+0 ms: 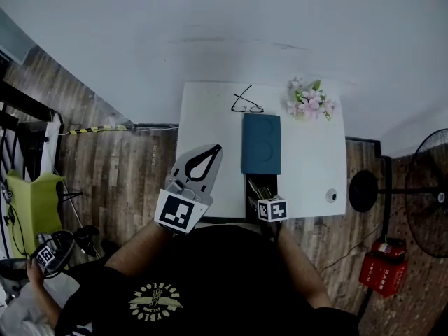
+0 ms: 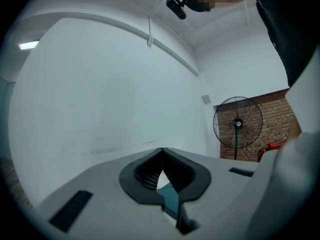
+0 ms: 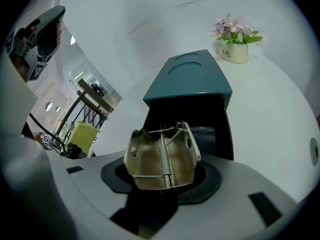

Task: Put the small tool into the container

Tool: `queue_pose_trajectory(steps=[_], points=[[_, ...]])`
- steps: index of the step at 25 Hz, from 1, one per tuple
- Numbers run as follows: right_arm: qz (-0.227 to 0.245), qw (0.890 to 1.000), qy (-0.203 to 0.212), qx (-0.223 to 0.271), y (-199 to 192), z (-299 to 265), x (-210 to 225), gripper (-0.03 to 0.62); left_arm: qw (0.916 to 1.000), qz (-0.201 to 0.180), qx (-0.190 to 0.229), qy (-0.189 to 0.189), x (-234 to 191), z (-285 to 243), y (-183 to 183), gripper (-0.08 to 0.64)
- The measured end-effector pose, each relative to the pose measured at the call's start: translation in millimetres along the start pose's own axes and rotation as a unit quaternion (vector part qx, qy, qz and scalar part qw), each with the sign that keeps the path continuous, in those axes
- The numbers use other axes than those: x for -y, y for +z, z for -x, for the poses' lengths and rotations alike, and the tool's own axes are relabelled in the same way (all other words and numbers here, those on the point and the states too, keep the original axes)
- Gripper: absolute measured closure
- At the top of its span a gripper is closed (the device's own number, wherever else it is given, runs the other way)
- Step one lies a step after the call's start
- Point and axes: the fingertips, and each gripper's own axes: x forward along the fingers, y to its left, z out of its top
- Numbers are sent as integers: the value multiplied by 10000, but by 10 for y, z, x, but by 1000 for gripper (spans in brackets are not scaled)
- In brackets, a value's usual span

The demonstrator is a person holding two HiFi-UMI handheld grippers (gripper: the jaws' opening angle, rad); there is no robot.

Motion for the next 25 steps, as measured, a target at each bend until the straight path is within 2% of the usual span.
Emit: queue_pose_trajectory(steps=[3,7,15,25], points=[[-45,10000,32,70,1,44,14,352,10000,15,18,-20,13,4,5,554],[143,9997,-149,155,-1,164,72,314,10000,50,21,-69,40,-1,-1,554],[181,9979,-383,490,72,455,151,307,9997,77,118,-210,146,11,37,554],[346,9942,-406,930,228,838,135,307,9992,76,208,-329,315,-46,120,554]])
